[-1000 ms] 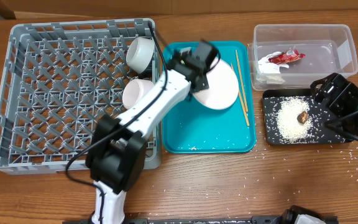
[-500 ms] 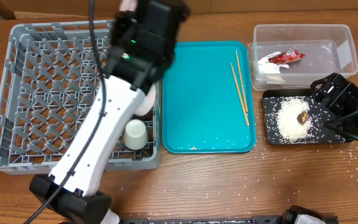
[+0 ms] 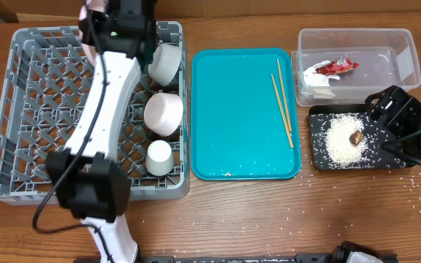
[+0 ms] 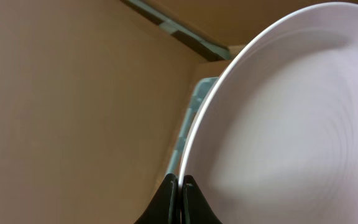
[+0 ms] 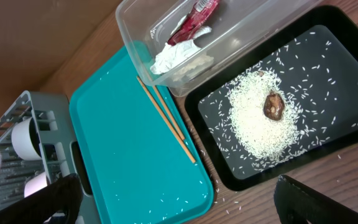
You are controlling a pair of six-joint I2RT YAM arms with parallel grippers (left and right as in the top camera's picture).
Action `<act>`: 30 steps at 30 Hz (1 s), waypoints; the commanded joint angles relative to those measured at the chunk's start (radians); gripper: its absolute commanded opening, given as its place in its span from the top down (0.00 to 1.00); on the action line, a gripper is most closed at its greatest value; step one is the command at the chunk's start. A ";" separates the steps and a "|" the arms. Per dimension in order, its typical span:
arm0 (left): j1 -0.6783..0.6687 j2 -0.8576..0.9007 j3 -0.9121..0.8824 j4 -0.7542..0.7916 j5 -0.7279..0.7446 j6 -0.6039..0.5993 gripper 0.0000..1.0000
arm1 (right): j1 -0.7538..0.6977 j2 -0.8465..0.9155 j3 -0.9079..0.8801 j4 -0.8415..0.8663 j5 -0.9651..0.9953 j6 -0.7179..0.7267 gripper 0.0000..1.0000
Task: Sort waste into correct bins and load items into the dishwasher
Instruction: 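Lift the white plate and stand it upright in the rack's back corner, then move the left gripper to the chopsticks and grasp one chopstick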
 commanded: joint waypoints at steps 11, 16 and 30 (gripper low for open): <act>-0.024 0.159 0.000 0.048 0.069 -0.107 0.83 | -0.004 0.001 0.012 0.003 -0.004 0.001 0.00; -0.024 0.160 0.000 -0.004 0.193 -0.215 0.65 | -0.004 0.001 0.012 0.003 -0.004 0.001 0.00; -0.033 0.000 0.227 -0.270 0.514 -0.331 0.05 | -0.004 0.001 0.012 0.003 -0.004 0.001 0.00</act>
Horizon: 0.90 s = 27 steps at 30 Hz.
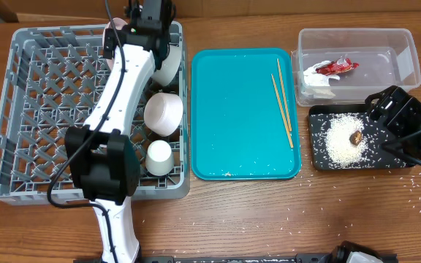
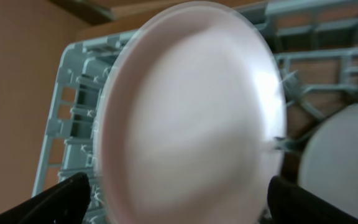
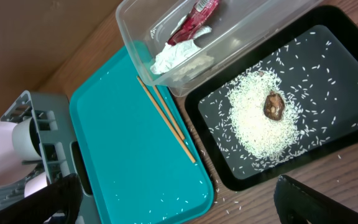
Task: Sort waste into correct bins and load items into the dishwasher
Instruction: 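Move the left gripper to the chopsticks and grasp one chopstick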
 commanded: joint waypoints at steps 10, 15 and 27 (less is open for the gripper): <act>-0.129 -0.209 0.178 -0.158 0.518 -0.316 0.00 | -0.004 0.001 0.012 0.003 -0.004 0.001 0.00; -0.271 -0.064 0.160 -0.134 0.525 -0.401 0.00 | -0.004 0.001 0.012 0.003 -0.004 0.001 0.00; -0.535 0.332 0.160 0.043 0.731 -0.457 0.00 | -0.004 0.001 0.012 0.003 -0.004 0.001 0.00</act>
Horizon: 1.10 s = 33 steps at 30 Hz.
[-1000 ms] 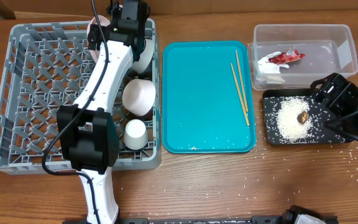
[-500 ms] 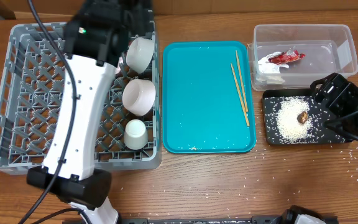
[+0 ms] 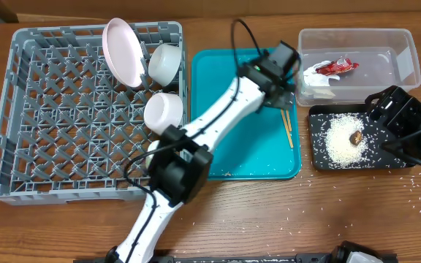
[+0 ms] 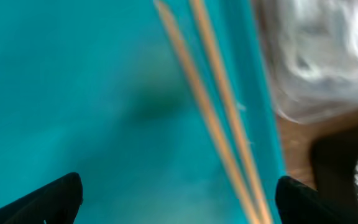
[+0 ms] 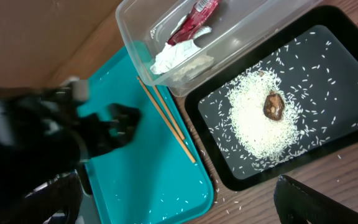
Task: Sort waste into correct bins and load items into the dishwasher
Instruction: 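Move the left gripper to the chopsticks and grasp one chopstick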
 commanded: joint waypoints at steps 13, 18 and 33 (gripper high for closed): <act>-0.063 0.096 0.010 -0.013 -0.100 -0.389 0.10 | -0.004 0.001 0.012 0.003 -0.004 0.001 0.00; -0.066 0.096 0.010 -0.016 -0.110 -0.405 0.14 | -0.004 0.001 0.012 0.003 -0.004 0.000 0.00; -0.068 0.097 -0.050 0.054 -0.140 -0.352 0.25 | -0.004 0.001 0.012 0.003 -0.004 0.000 0.00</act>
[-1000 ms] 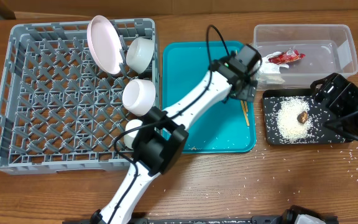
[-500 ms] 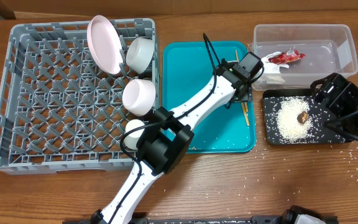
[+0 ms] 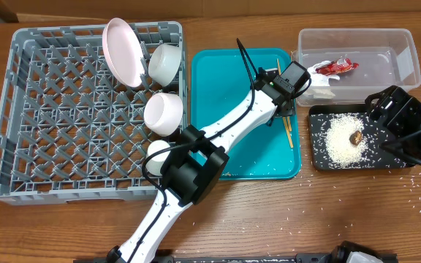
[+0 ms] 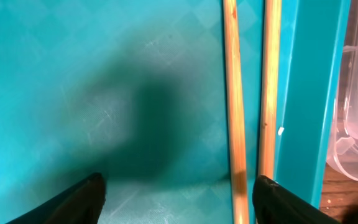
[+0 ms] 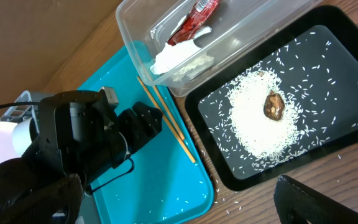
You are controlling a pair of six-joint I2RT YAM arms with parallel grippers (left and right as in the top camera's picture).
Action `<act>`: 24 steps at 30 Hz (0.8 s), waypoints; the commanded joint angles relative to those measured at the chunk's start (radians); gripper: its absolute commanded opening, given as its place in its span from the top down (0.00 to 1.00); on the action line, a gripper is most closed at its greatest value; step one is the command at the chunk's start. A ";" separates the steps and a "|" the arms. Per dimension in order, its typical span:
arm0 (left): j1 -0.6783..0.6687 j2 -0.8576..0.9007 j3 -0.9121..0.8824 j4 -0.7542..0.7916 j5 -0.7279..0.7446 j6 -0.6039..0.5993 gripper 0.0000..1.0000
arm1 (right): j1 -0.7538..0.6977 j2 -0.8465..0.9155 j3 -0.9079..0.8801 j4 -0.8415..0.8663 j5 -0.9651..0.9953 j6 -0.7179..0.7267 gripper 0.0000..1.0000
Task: Sort waste into correct bins and load items into the dishwasher
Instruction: 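Move the left gripper to the chopsticks and grasp one chopstick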
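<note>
Two wooden chopsticks (image 4: 235,93) lie side by side along the right rim of the teal tray (image 3: 232,117). My left gripper (image 4: 179,205) hangs open just over them, its fingers (image 4: 82,199) spread wide; the left chopstick runs between them, close to the right finger. A pink plate (image 3: 121,51) stands on edge at the back of the grey dish rack (image 3: 28,109). My right gripper (image 5: 179,211) is open and empty above the black tray of spilled rice (image 5: 260,118); in the overhead view it sits at the right edge (image 3: 397,109).
The rack also holds two white bowls (image 3: 164,62) (image 3: 162,112) and a white cup (image 3: 159,156). A clear bin (image 3: 386,44) at the back right contains a red wrapper (image 3: 336,67) and crumpled paper. A brown lump (image 3: 356,136) sits in the rice. Grains litter the table.
My left gripper has come down closer to the chopsticks and shifted a little toward the tray's right rim; they now show sharp and upright in its view. The right arm has not moved.
My left gripper was shut on the pink plate's rim above the rack's back. A second later it was open, and the plate stood in the rack. Then it was over the tray by the chopsticks, and now it is low over them, open.
</note>
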 commanded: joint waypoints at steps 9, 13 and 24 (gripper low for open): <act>-0.008 0.003 -0.029 -0.105 -0.029 0.146 0.30 | -0.004 0.001 0.012 0.003 -0.003 0.001 0.00; -0.008 0.003 -0.029 -0.087 -0.055 0.156 0.26 | -0.004 0.001 0.012 0.003 -0.003 0.001 0.00; -0.022 0.003 0.149 -0.137 -0.203 0.227 0.25 | -0.004 0.001 0.012 0.003 -0.003 0.001 0.00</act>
